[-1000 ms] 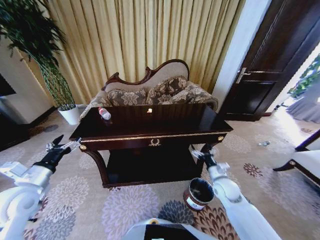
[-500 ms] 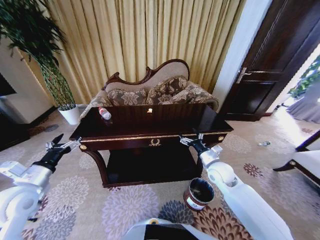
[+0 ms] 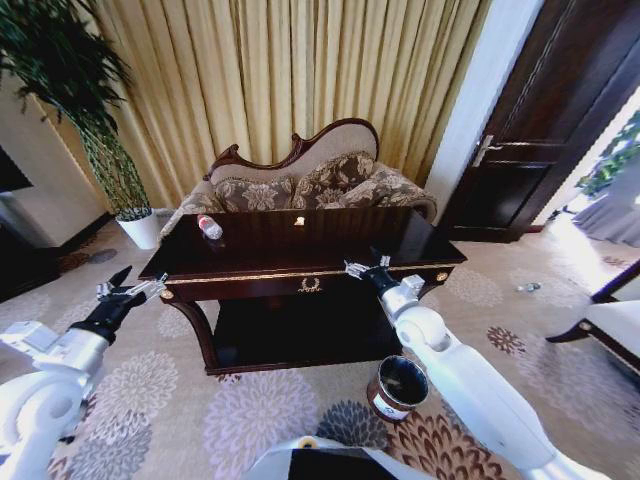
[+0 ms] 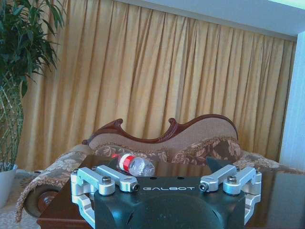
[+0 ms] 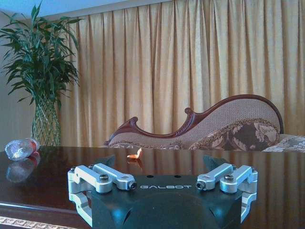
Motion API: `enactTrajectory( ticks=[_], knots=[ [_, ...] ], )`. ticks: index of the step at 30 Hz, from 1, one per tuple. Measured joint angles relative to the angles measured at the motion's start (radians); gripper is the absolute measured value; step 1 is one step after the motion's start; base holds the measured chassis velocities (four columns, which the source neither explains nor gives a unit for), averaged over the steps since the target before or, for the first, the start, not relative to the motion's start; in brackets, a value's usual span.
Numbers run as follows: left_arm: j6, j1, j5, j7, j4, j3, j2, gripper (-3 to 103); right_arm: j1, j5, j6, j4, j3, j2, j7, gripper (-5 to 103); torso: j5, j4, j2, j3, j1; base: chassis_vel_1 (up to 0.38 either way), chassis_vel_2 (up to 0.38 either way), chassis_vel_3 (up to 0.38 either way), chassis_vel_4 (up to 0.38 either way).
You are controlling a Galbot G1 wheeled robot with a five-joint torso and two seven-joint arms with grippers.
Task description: Move to the front of the table and place the trash on the table into the trash bin.
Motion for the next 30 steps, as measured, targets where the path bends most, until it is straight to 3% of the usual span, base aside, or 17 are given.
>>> enactTrajectory(
  ticks=[17, 30],
  knots=[
    [0.003, -0.004, 0.004, -0.004, -0.007, 0.004, 0.0, 100, -0.003, 0.011, -0.013, 0.016, 0.033, -0.024, -0.001, 100, 0.0, 0.0, 0.0, 0.0, 0.0, 0.0, 0.0, 0.0, 0.0],
    [0.004, -0.007, -0.009, -0.006, -0.003, -0.005, 0.016, 100, -0.053, 0.024, -0.07, 0.064, 0.089, -0.085, 0.008, 100, 0.0, -0.0002, 0.0, 0.0, 0.0, 0.0, 0.0, 0.0, 0.0]
  ],
)
